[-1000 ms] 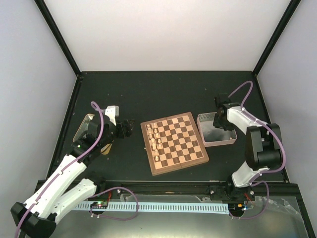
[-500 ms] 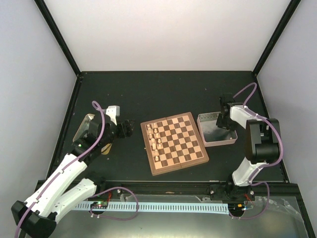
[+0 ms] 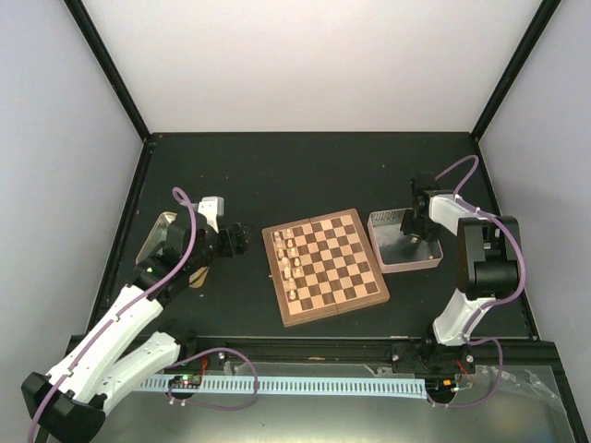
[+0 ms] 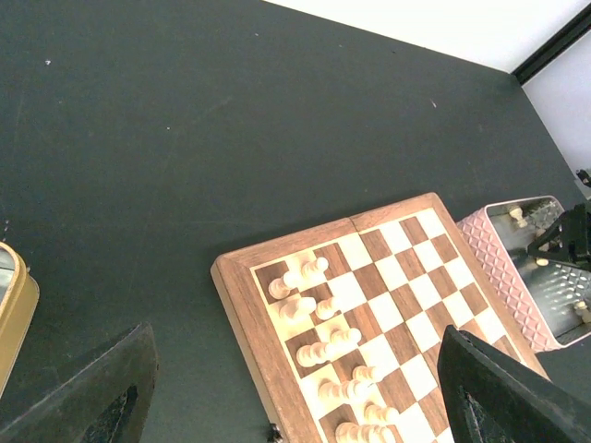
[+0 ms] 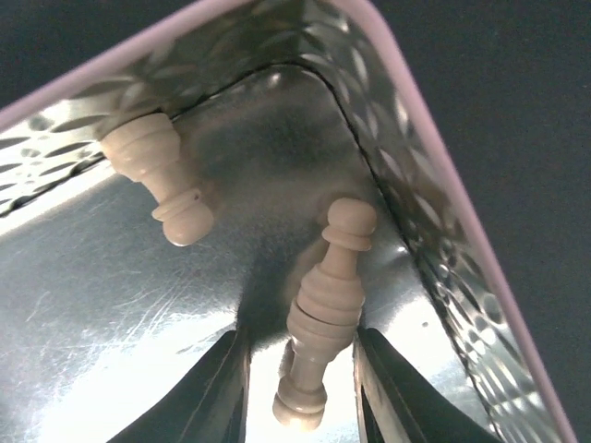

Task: Set up the chess pieces on the board
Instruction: Pick up the chess piece from the storage box.

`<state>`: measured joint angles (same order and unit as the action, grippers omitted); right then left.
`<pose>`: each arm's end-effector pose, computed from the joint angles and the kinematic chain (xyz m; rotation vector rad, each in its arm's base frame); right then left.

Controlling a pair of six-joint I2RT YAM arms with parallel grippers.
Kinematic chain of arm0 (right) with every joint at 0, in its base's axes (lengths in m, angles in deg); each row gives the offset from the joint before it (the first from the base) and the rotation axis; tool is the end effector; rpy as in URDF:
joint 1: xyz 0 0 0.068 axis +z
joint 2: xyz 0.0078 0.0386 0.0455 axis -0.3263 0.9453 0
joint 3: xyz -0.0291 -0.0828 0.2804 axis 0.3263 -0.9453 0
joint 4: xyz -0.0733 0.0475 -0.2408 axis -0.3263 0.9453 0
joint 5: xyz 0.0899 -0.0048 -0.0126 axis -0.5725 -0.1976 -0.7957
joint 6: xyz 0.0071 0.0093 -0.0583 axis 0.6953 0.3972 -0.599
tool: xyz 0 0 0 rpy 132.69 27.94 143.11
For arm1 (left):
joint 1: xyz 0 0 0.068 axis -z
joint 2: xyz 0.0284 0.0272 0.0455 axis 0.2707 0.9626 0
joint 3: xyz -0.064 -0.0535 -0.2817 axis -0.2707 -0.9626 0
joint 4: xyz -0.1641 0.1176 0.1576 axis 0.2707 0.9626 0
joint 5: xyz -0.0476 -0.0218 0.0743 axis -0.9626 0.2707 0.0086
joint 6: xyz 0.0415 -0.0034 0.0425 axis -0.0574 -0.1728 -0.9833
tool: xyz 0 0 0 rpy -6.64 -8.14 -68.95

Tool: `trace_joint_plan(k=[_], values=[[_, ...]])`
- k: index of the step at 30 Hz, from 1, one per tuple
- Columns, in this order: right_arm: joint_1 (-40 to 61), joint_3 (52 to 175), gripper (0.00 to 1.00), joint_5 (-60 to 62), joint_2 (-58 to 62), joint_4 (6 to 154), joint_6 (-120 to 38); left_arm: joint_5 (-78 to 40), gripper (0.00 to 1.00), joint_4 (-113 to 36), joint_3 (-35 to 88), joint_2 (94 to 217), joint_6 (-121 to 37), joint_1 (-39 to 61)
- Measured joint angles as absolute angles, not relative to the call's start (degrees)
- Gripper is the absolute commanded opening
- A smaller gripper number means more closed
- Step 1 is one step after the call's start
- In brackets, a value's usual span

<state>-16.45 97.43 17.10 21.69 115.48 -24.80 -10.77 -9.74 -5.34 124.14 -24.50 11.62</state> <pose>0.3193 0.0081 0.1687 0.5336 2.8352 -0.1380 0.1395 -0.0724 0.2978 -0.0332 2.1555 -0.5920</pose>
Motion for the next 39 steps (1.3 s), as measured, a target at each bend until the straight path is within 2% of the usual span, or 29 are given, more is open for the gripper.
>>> trace_joint_plan(k=[5, 12, 14, 20, 27, 32, 39], values=[[-16.5, 97.5, 0.27, 16.2, 21.7, 115.3, -24.9, -10.8, 0.85, -9.8, -5.3, 124.1, -24.5, 11.6], [-16.5, 97.5, 0.07, 16.0, 21.7, 115.5, -23.0, -10.8, 0.85, -9.7, -5.3, 124.1, -24.5, 11.6], [-16.5, 97.5, 0.05, 15.9, 21.7, 115.3, -22.4, -10.8, 0.85, -9.7, -5.3, 124.1, -24.4, 11.6], [-16.5, 95.6, 0.02, 14.3, 19.7, 114.1, -21.2, -11.7, 0.85, -9.7, -4.9, 124.1, -24.4, 11.6], [-15.3, 90.3, 0.02, 6.3, 4.6, 110.7, -23.7, -17.4, 0.85, -12.2, -4.5, 124.1, -24.0, 11.6], [-9.6, 87.7, 0.02, -4.3, -7.0, 105.3, -26.9, -27.3, 0.85, -20.1, -4.7, 124.0, -22.2, 11.6], [4.1, 83.2, 0.02, -21.2, -17.6, 93.5, -26.5, -42.1, 0.84, -30.5, -4.6, 127.1, -16.9, 11.7]])
